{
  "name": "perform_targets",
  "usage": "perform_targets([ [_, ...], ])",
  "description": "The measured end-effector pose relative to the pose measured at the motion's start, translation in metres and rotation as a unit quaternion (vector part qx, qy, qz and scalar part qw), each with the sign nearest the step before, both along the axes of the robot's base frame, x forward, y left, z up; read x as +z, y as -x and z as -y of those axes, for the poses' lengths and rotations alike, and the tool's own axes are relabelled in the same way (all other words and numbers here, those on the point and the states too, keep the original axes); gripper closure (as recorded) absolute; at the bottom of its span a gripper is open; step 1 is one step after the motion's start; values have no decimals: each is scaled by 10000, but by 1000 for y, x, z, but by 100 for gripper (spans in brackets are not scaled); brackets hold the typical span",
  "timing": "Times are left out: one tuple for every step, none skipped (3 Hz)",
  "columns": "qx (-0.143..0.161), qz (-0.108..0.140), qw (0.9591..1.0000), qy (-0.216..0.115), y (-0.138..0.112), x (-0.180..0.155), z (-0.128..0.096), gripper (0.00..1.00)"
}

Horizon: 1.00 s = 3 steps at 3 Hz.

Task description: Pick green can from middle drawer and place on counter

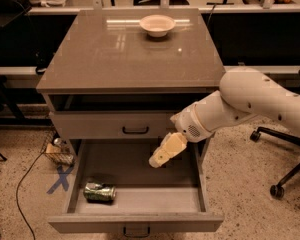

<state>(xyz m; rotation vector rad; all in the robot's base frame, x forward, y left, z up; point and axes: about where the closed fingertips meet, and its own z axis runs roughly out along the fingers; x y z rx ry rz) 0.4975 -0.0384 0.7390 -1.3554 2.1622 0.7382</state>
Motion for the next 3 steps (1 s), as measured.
perform_targets([
  [-80,-428,9990,-89,17,-57,-9,0],
  [-261,-986,9948,-73,46,-152,-28,0],
  [-416,-1428,9888,-89,78,-235,-57,0],
])
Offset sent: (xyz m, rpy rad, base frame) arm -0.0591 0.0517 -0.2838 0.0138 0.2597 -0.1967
